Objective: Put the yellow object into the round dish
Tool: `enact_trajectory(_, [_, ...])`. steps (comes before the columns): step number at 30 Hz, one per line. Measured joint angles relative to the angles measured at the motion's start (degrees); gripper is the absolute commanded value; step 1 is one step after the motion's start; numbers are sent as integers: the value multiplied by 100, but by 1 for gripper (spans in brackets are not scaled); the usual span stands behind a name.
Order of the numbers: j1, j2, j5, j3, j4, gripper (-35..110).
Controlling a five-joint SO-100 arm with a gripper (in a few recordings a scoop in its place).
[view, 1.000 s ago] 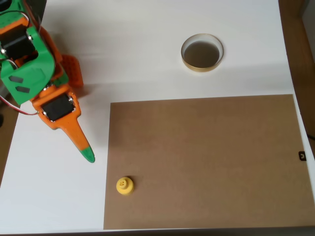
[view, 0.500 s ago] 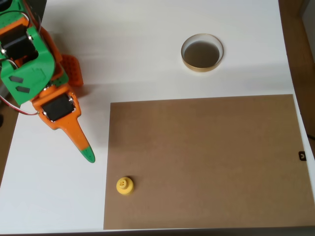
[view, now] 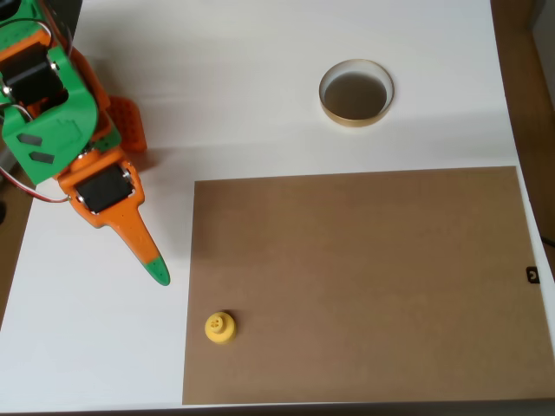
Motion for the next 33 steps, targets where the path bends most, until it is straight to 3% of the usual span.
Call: enact_trajectory(33, [-79,-316,-62,-18,-26,28])
